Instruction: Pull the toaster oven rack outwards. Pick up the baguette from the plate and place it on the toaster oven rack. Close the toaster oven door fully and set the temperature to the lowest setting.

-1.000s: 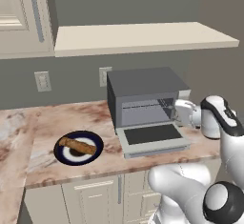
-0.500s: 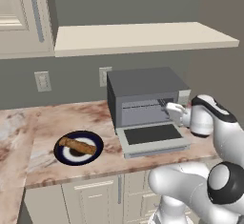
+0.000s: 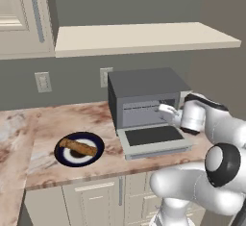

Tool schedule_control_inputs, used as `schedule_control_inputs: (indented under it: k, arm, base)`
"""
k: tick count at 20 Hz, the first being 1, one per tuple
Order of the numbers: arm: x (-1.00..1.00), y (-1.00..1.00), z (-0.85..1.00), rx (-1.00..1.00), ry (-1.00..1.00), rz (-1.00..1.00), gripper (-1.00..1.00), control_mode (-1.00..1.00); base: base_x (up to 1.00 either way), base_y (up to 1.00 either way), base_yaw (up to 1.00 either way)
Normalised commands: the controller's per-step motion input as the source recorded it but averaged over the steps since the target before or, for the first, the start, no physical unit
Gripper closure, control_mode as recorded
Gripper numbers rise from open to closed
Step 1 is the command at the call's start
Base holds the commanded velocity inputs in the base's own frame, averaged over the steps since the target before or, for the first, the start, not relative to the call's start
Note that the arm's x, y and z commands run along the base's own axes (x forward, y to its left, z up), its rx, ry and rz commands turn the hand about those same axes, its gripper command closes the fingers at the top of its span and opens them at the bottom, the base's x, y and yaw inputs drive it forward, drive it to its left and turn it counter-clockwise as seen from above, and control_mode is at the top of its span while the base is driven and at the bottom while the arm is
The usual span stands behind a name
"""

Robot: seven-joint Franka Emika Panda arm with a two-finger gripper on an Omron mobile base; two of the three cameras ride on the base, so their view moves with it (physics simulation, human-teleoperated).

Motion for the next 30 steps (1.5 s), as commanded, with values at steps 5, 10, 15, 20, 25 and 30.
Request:
schedule_control_inputs:
  k: [5,10,15,20,25,30]
  arm:
    - [0.3,0.11,-0.09,-0.01,-0.06,-0.03,-1.0,-1.0]
    - [0.25,0.03,-0.13,-0.01,-0.04,-0.03,-1.0,-1.0]
    - [0.33,0.0,-0.08,0.0,-0.01,-0.02,-1.0,-1.0]
    - [0.38,0.0,-0.13,0.0,0.0,-0.02,-1.0,-1.0]
    - [0.36,0.0,-0.18,0.0,0.0,-0.01,-1.0,-1.0]
    - [0.3,0.0,-0.29,0.0,0.0,-0.02,-1.0,-1.0]
  base:
    - [0.0,0.0,0.0]
    - [0.0,0.0,0.0]
    - [0.0,0.0,0.0]
    - [0.0,0.0,0.0]
    - [0.0,0.0,0.0]
    - [0.0,0.0,0.0]
